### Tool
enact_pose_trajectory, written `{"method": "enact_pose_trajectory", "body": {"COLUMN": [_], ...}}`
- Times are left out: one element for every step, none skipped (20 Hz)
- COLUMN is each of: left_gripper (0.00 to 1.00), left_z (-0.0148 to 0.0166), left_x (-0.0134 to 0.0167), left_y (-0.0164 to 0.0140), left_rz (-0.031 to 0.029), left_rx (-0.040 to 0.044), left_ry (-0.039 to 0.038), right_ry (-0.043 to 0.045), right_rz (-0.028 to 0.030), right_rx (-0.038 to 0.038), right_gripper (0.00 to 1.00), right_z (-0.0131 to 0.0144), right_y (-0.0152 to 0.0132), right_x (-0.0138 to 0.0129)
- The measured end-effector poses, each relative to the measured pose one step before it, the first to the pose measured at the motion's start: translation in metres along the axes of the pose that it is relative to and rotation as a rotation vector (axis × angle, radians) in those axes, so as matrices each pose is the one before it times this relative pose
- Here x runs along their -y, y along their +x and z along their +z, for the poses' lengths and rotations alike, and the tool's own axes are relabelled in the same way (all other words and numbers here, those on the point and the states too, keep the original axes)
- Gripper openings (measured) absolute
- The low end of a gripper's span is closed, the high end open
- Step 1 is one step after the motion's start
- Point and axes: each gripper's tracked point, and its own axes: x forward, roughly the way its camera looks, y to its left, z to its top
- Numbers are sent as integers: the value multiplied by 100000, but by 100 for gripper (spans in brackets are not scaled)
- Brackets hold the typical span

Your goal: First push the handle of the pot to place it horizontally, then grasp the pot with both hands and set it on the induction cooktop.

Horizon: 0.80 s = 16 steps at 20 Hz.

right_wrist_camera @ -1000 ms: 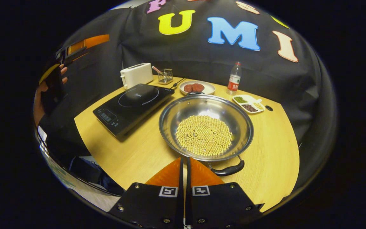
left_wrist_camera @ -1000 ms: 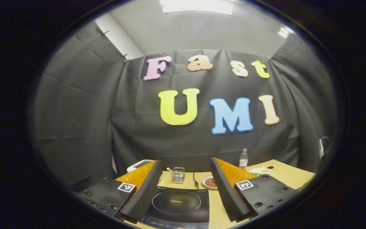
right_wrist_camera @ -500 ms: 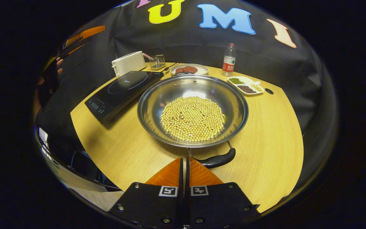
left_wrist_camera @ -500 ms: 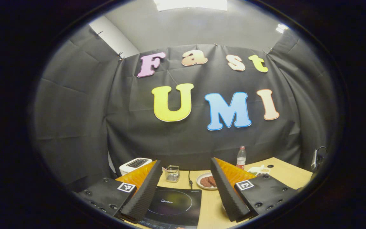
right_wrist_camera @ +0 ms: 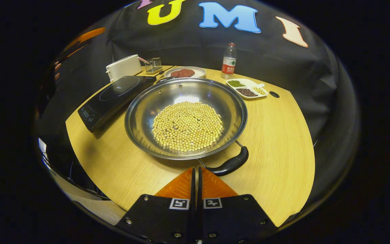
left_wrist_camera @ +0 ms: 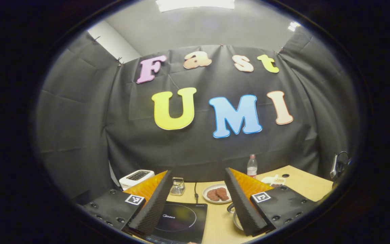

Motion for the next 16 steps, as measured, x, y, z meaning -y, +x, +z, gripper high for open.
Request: {"method": "enact_pose_trajectory", "body": {"left_gripper": [99, 99, 99, 99, 99, 99, 99, 99, 99, 99, 99, 99, 100, 99, 99, 99], "left_z": [-50, -136, -159, -232, -115, -104, -129, -262, -196, -117, -214, -249, -217, -154, -100, -255], "left_x": [163, 72, 11, 94, 44, 139, 173, 184, 83, 213, 140, 181, 225, 176, 166, 215], "left_y": [159, 245, 167, 180, 129, 222, 146, 120, 7, 53, 19, 7, 42, 26, 49, -41], "left_rz": [-119, 65, 402, 372, 412, 317, 171, 205, 355, 45, 231, 193, 249, 96, 99, 144], "left_rx": [-284, -464, -256, -256, -315, -340, -289, -333, -470, -395, -503, -482, -494, -504, -445, -253], "left_ry": [-454, -136, 207, 283, 230, 131, 133, 461, 845, 781, 691, 485, 304, 277, 541, 705], "right_ry": [204, 64, -48, -207, -187, 186, 104, -289, -430, -201, -202, 84, 678, 872, 873, 681], "right_rz": [-969, -983, -1113, -1133, -959, -829, -1020, -1301, -792, -677, -697, -765, -750, -925, -1307, -754], "right_rx": [-264, -194, -206, 96, -55, -68, -425, -503, -116, 264, 124, 178, 255, 222, 618, 556], "right_gripper": [1, 1, 1, 1, 1, 1, 1, 1, 1, 1, 1, 1, 1, 1, 1, 1], "right_z": [111, 57, 249, 145, 317, 144, 213, -91, 235, 235, 240, 91, 240, 135, 392, 280], "right_y": [140, 268, 211, 220, 251, 352, 240, 212, 293, 156, 173, 283, 345, 151, 206, 409], "right_x": [581, 566, 659, 581, 655, 530, 584, 608, 531, 380, 506, 444, 530, 377, 496, 275]}}
